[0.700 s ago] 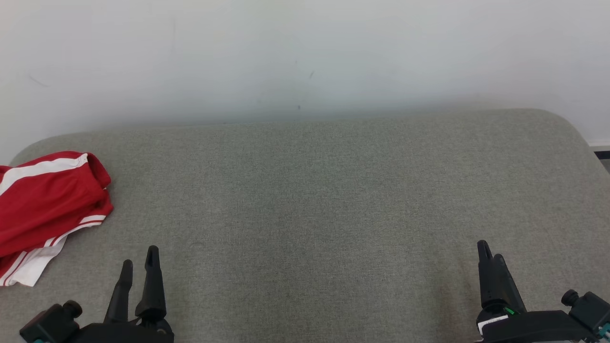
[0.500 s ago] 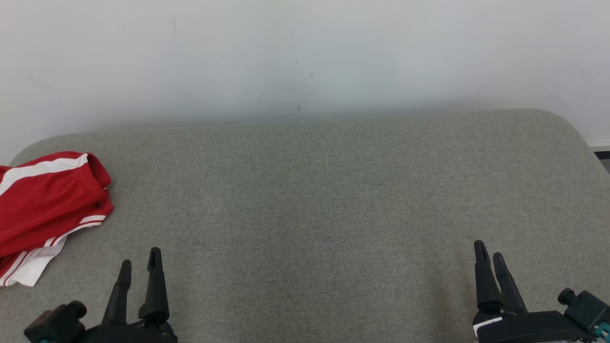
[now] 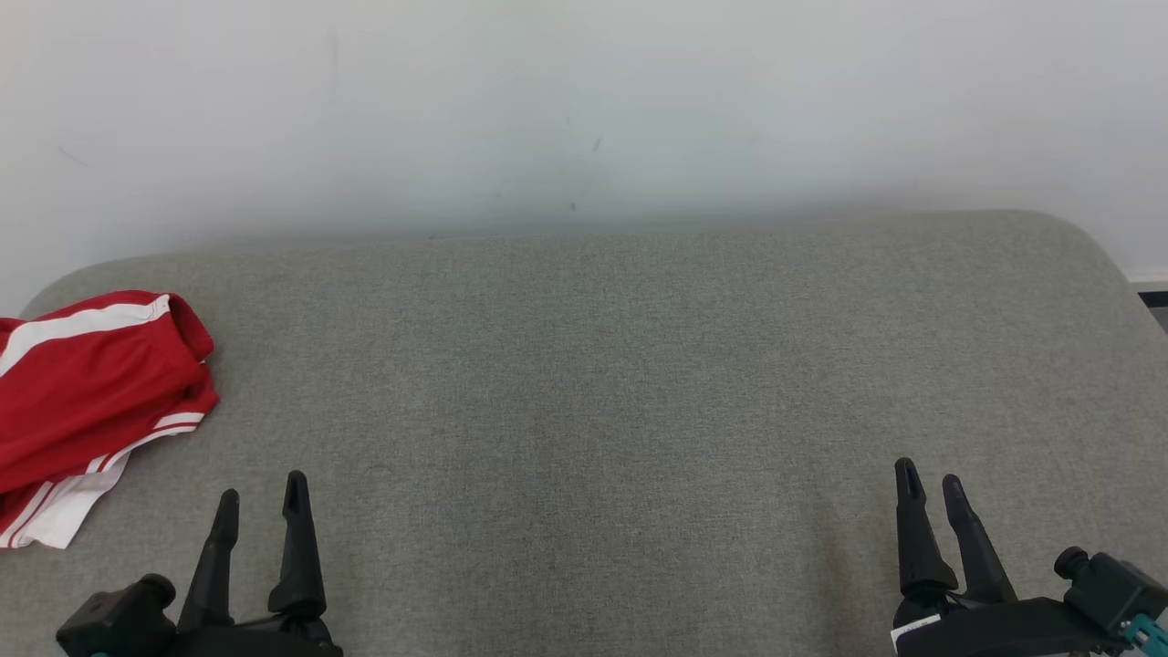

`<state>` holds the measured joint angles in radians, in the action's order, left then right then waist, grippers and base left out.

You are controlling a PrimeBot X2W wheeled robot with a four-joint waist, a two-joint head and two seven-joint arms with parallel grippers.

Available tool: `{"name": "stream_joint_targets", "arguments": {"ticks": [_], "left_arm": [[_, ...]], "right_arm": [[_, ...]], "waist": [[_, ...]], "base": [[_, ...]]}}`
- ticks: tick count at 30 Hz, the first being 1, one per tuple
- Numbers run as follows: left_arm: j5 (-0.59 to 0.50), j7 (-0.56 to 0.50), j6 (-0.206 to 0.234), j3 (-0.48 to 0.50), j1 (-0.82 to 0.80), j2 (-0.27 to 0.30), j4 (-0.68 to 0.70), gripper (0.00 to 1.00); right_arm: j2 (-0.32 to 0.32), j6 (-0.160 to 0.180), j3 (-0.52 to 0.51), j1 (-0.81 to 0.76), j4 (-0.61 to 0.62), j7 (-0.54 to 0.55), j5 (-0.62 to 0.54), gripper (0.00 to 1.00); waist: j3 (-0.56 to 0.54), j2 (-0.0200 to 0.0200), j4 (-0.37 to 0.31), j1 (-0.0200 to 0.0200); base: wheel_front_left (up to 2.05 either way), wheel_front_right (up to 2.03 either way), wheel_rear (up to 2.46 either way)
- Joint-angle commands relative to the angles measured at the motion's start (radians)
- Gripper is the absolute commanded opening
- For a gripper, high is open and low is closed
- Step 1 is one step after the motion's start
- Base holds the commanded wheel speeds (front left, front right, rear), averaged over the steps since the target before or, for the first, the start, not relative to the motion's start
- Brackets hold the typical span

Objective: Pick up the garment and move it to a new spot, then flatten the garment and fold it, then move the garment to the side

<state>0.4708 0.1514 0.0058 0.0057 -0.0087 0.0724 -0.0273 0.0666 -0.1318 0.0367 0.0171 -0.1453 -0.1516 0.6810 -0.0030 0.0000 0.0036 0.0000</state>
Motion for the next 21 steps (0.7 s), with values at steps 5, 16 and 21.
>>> {"name": "stream_joint_targets", "arguments": {"ticks": [5,16,21], "left_arm": [[-0.067,0.020,0.009,-0.003,0.013,0.012,0.024,1.00],[-0.159,0.047,0.008,-0.004,0.025,0.015,0.038,1.00],[-0.177,0.055,0.000,0.003,0.033,0.013,0.044,1.00]], "right_arm": [[0.009,0.001,0.006,-0.007,0.017,-0.020,-0.066,1.00],[0.014,0.001,0.011,-0.011,0.027,-0.046,-0.163,1.00],[0.015,0.002,0.014,-0.013,0.030,-0.055,-0.194,1.00]], "waist": [[-0.001,0.0000,0.001,0.0000],[0.000,0.0000,0.002,0.0000],[-0.001,0.0000,0.002,0.0000]], "base": [[0.00,0.00,0.00],[0.00,0.00,0.00],[0.00,0.00,0.00]]}}
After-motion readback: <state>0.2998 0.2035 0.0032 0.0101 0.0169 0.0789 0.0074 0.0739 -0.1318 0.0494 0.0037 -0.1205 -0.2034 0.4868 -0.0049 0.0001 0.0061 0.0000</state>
